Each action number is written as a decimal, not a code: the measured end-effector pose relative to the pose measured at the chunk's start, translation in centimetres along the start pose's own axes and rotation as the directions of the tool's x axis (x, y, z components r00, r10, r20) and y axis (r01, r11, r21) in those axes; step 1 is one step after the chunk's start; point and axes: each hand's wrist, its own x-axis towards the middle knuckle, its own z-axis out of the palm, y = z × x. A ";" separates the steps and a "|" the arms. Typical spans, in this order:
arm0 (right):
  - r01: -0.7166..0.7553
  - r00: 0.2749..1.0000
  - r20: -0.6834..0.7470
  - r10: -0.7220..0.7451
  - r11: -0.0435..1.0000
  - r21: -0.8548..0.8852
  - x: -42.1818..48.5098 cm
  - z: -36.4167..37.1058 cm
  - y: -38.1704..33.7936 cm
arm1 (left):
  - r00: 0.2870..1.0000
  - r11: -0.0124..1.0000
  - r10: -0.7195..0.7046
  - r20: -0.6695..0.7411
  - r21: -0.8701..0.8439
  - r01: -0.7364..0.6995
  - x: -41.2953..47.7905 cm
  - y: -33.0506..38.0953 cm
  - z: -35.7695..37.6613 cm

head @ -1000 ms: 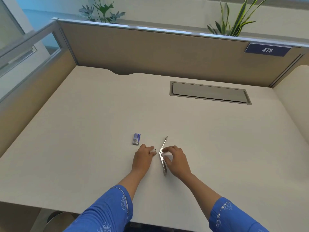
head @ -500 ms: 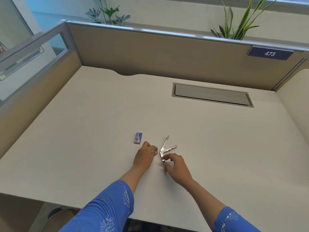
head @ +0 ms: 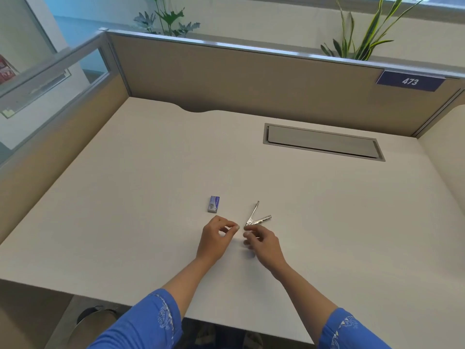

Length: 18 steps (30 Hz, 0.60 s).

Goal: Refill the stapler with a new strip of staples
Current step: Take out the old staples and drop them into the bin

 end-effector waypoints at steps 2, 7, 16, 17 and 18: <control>-0.060 0.998 0.027 0.056 0.983 0.173 -0.1 0.7 -0.8 | 1.000 0.999 0.020 0.003 -0.040 -0.020 -0.5 0.3 -0.7; -0.170 0.979 0.176 0.102 0.885 0.433 0.0 2.8 -2.8 | 0.999 0.994 0.020 -0.047 -0.103 -0.025 -0.6 0.4 -3.5; -0.387 0.890 0.406 0.208 0.813 0.434 0.2 6.9 -4.0 | 0.999 0.995 0.026 0.029 -0.098 -0.023 -0.3 -2.0 -8.9; -0.412 0.881 0.415 0.225 0.797 0.442 0.2 7.3 -3.9 | 0.999 0.993 0.028 0.037 -0.112 -0.023 -0.3 -2.2 -9.3; -0.433 0.873 0.423 0.241 0.781 0.450 0.1 7.8 -3.8 | 0.999 0.992 0.029 0.044 -0.124 -0.024 -0.4 -2.3 -9.7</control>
